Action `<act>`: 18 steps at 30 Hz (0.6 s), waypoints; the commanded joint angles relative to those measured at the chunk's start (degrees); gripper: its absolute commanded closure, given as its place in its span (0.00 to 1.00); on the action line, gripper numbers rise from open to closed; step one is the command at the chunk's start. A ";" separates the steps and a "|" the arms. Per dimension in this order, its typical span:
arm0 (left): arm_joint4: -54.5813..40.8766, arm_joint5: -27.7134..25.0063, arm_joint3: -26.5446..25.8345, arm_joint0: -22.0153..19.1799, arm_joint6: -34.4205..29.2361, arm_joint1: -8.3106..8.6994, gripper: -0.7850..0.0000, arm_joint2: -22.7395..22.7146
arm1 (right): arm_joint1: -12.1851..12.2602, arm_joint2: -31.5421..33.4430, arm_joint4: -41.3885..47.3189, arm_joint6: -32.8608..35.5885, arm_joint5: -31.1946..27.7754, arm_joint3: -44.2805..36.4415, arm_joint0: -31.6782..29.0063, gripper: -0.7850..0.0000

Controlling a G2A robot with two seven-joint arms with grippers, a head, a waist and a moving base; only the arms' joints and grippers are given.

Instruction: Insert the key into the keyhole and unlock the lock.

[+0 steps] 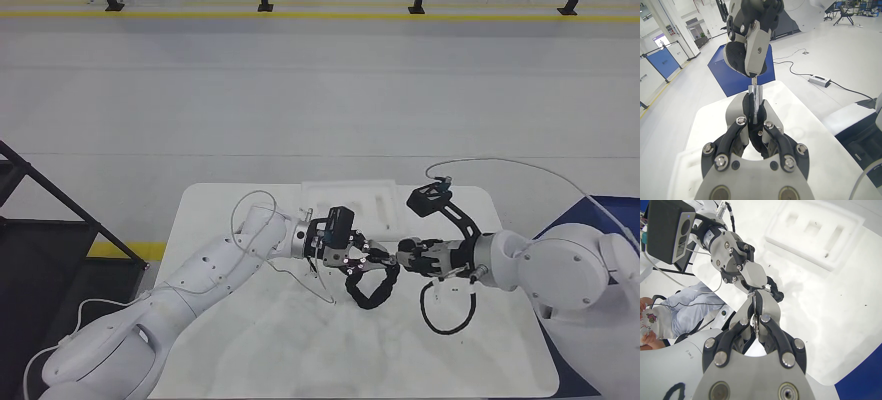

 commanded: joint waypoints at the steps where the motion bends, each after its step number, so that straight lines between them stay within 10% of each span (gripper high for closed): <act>1: 0.70 0.24 -0.01 0.05 0.52 0.00 1.00 -0.11 | -0.04 -0.43 0.32 0.37 0.15 0.42 0.52 1.00; 18: 4.41 1.34 0.39 0.56 4.25 -0.09 1.00 -0.86 | -0.16 -3.21 1.08 -0.05 1.93 2.83 2.59 1.00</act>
